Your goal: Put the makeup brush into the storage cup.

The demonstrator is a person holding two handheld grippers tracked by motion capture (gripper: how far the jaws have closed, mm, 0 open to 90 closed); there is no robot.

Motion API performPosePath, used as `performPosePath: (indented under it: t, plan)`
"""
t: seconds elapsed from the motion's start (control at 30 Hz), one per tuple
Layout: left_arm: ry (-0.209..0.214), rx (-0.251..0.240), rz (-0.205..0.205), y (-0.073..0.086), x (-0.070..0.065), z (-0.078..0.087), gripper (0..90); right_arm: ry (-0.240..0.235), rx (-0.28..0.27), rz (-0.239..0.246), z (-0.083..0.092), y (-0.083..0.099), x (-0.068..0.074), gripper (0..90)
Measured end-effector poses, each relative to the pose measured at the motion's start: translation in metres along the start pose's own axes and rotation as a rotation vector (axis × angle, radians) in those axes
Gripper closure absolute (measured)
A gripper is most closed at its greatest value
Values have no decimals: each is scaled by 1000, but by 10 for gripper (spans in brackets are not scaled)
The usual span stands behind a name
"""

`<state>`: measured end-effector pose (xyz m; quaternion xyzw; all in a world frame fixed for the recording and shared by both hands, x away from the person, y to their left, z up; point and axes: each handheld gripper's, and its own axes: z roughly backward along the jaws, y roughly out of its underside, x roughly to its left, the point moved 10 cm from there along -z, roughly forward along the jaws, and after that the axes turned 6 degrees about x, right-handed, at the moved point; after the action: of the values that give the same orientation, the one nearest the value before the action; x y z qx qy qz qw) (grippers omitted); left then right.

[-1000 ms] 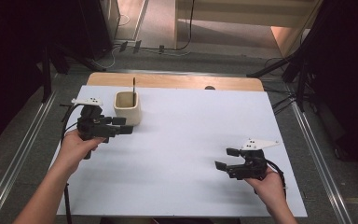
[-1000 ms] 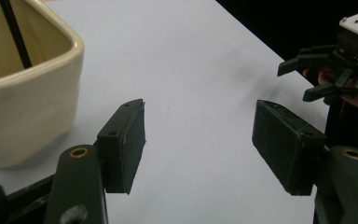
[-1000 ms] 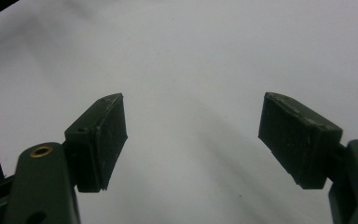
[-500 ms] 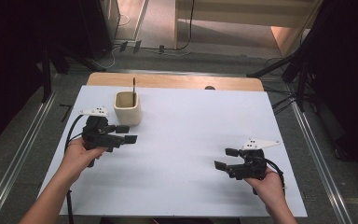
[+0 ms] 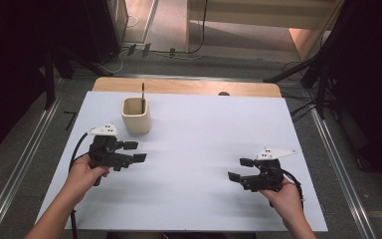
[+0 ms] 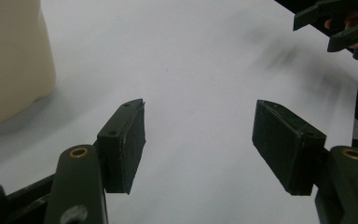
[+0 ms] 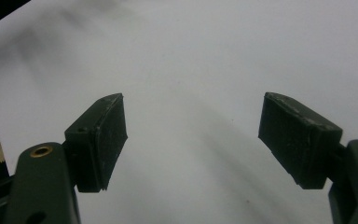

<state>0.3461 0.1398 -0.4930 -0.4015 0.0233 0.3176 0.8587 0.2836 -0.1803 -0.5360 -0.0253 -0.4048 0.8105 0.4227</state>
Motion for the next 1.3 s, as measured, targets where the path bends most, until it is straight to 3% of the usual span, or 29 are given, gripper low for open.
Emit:
performPosePath:
  t: [0.47,0.87,1.0,1.3]
  plan:
    - [-70,4,-67,23,-1,8,349,-2,3,9,-2,-2,0,245]
    - [-68,2,-85,37,-5,7,349,3,12,12,-4,-2,-3,245]
    - [-69,22,-107,41,-6,4,349,3,9,19,-4,-2,-4,245]
    - [-70,39,-110,43,-5,0,349,12,22,25,-5,-1,-6,245]
